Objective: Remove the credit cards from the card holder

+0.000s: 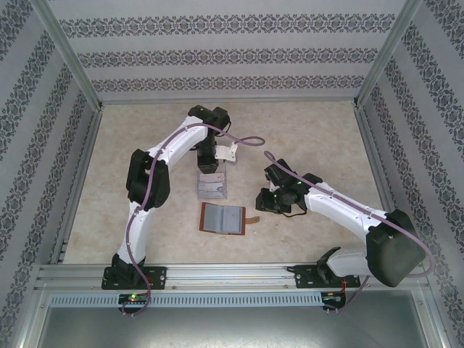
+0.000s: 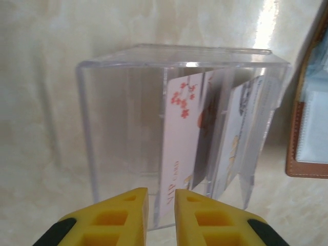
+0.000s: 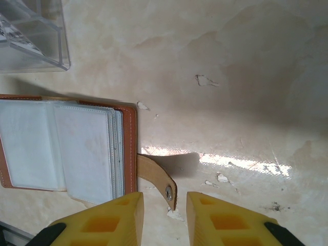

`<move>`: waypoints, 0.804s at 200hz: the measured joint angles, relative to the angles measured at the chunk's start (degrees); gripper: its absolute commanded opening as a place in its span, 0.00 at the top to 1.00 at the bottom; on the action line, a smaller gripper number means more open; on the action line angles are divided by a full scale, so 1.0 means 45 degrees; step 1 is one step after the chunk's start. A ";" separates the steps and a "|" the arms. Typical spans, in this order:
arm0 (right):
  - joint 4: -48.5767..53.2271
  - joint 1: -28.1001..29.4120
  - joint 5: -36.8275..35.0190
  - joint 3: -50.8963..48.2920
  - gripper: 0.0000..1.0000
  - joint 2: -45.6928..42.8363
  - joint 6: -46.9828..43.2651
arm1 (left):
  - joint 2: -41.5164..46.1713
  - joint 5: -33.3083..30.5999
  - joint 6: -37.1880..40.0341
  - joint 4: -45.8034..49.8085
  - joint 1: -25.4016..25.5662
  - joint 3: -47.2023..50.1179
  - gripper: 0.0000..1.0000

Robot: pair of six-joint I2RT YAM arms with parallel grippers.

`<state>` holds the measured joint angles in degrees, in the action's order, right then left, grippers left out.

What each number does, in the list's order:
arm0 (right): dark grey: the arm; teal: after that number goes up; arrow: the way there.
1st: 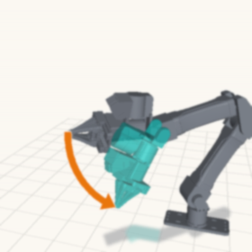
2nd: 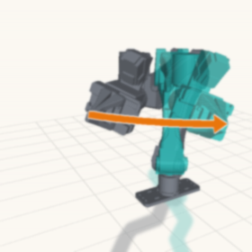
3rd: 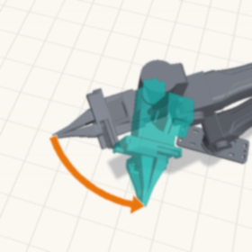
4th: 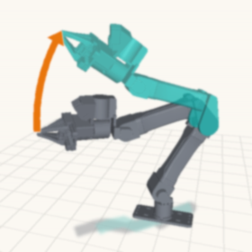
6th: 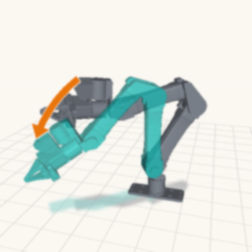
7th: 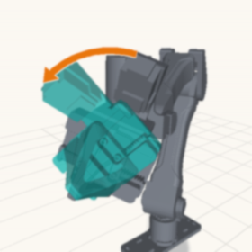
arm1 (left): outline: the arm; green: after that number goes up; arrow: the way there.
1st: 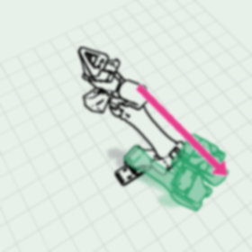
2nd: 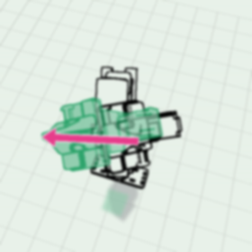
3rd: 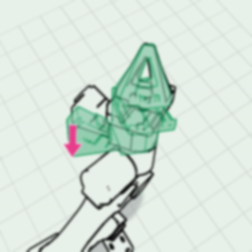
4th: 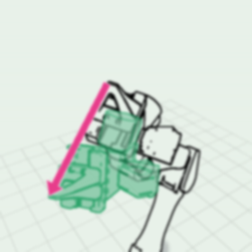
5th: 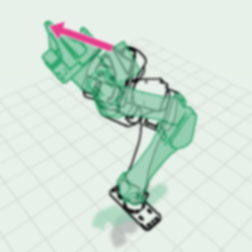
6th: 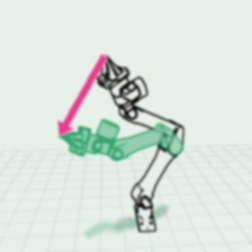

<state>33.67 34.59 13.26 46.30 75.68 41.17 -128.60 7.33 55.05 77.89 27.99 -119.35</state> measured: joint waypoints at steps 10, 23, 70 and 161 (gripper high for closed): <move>0.0000 0.0000 0.0000 0.0000 0.70 0.0000 0.0000 | 0.0073 -0.0117 -0.0015 -0.0155 0.0000 0.0039 0.78; 0.0000 0.0000 0.0000 0.0000 0.70 0.0000 0.0000 | 0.0117 -0.0243 -0.0087 -0.0277 0.0000 0.0053 0.79; -0.0005 0.0015 0.0005 0.0015 0.70 0.0024 0.0005 | 0.0622 -0.0398 -0.1603 -0.1447 0.0000 0.0743 0.81; -0.0520 0.0981 0.0092 0.0631 0.70 0.1365 0.0194 | 0.3526 0.0505 -0.8762 -0.4425 0.0000 0.3589 0.78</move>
<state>31.33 39.00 13.67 49.15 81.82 42.04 -112.73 9.61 15.62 57.98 27.99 -103.20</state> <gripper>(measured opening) 0.299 0.212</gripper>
